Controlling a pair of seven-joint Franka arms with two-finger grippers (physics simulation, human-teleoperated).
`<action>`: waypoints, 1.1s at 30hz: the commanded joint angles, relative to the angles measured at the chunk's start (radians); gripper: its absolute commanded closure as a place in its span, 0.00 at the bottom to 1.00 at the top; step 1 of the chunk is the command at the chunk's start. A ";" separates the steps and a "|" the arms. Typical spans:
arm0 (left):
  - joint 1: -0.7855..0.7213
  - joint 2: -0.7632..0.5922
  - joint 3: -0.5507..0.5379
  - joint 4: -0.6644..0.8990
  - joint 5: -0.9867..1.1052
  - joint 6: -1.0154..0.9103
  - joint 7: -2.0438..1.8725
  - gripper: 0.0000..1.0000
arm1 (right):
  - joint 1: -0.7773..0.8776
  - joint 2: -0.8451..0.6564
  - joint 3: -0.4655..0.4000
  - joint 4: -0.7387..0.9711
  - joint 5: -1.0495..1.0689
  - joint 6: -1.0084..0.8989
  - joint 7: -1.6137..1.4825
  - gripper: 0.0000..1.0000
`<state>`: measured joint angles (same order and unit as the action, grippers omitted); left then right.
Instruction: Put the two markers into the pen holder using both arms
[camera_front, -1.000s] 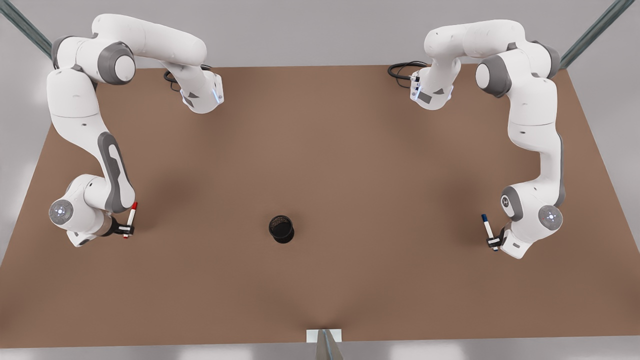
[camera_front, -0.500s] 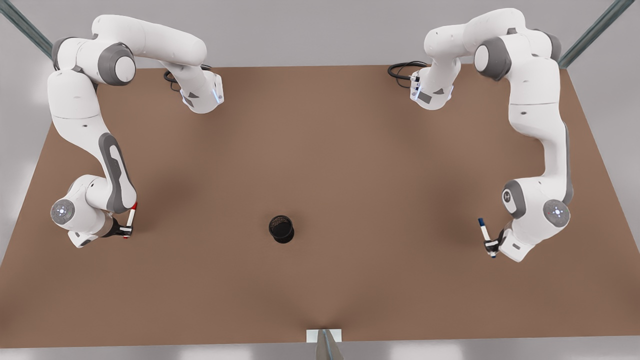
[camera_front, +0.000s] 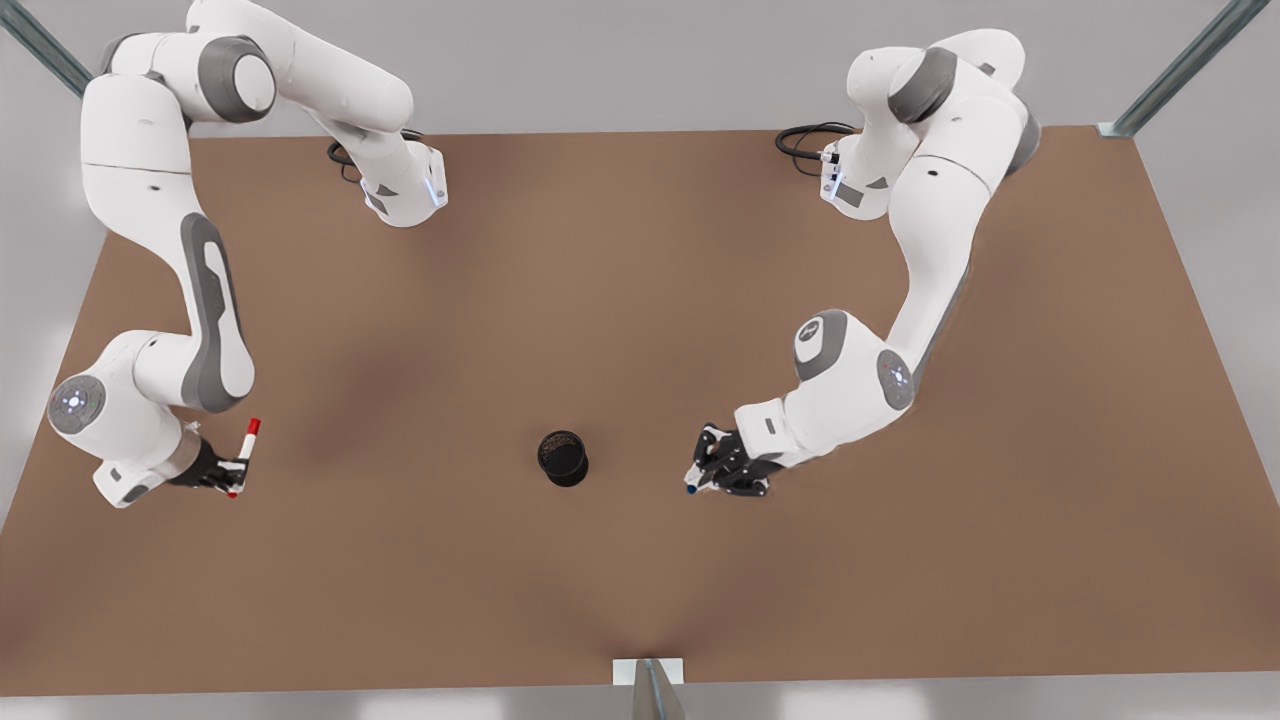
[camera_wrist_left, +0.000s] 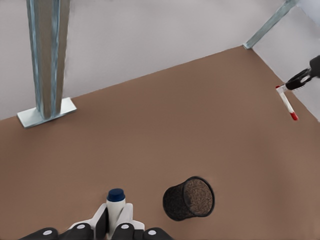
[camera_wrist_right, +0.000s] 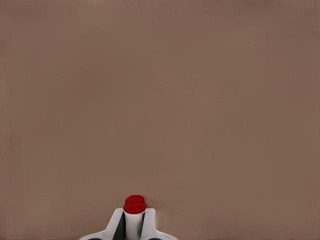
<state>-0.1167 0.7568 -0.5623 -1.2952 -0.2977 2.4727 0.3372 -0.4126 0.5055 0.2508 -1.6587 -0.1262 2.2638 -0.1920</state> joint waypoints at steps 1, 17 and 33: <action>-0.063 0.061 -0.051 0.008 -0.097 0.432 0.390 0.79 | 0.001 -0.031 0.039 0.025 -0.009 -0.099 0.115 0.76; -0.319 0.352 -0.093 0.137 0.239 0.991 0.388 0.79 | 0.155 0.005 0.297 0.320 -0.072 -0.150 0.480 0.76; -0.325 0.414 -0.065 0.057 0.287 1.013 0.385 0.51 | 0.356 0.051 0.289 0.324 -0.176 0.293 0.852 0.76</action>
<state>-0.4404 1.1685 -0.6276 -1.2382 -0.0167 3.4820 0.6693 -0.0617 0.5589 0.5401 -1.3351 -0.2568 2.4597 0.2753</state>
